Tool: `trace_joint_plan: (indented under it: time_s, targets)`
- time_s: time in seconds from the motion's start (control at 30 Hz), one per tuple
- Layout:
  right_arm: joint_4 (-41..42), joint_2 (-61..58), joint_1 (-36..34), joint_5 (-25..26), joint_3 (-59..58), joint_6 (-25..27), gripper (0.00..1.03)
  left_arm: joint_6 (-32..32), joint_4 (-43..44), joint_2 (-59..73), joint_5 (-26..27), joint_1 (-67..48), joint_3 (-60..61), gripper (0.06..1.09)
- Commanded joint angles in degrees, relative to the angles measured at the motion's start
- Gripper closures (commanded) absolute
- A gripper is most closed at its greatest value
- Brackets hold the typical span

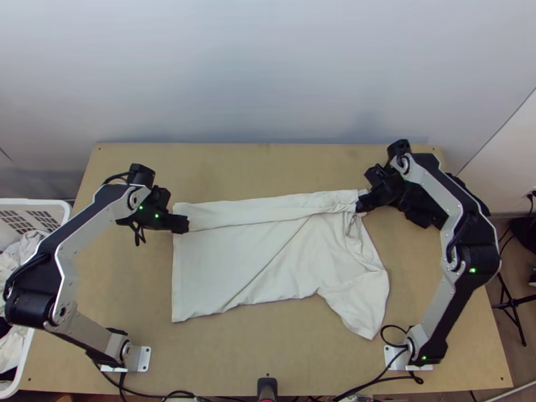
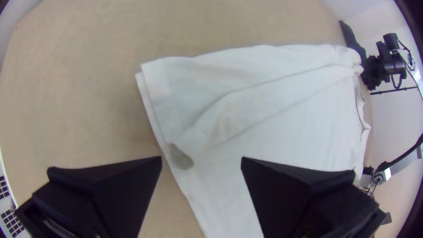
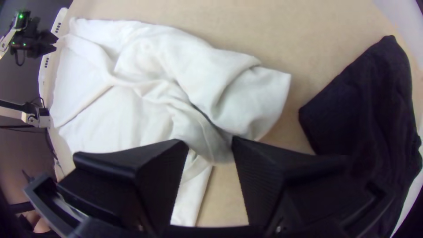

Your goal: Fold the t-shirt

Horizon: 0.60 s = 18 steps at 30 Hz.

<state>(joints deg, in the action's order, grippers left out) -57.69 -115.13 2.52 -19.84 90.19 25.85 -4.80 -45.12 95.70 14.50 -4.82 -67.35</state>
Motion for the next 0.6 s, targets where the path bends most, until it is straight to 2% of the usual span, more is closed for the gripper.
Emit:
trace_joint_plan:
  time_s: [0.0, 0.07, 0.17, 0.3, 0.57]
  targets:
    - [-0.49, 4.21, -2.26, 1.91, -0.63, 2.02, 0.35, -0.83, -3.66, -2.62, 0.00, 3.15, -3.66, 0.10]
    - [-1.99, 5.36, -3.23, 2.52, -0.72, 2.98, 0.29, -1.35, -5.94, -3.50, 0.00, 5.00, -5.60, 0.10]
    - [-5.33, 7.29, -3.75, 3.14, -2.21, 4.74, 0.14, -2.59, -7.52, -6.14, 0.00, 5.61, -6.30, 0.10]
    - [-5.77, 13.18, -3.49, 4.37, -8.54, 6.85, 0.14, -3.64, -11.21, -11.68, 0.00, 1.30, -4.10, 0.10]
    - [-7.08, 28.21, 1.52, 8.23, -24.27, 12.91, 0.14, -6.36, -20.35, -19.94, -0.09, -19.44, 3.46, 0.10]
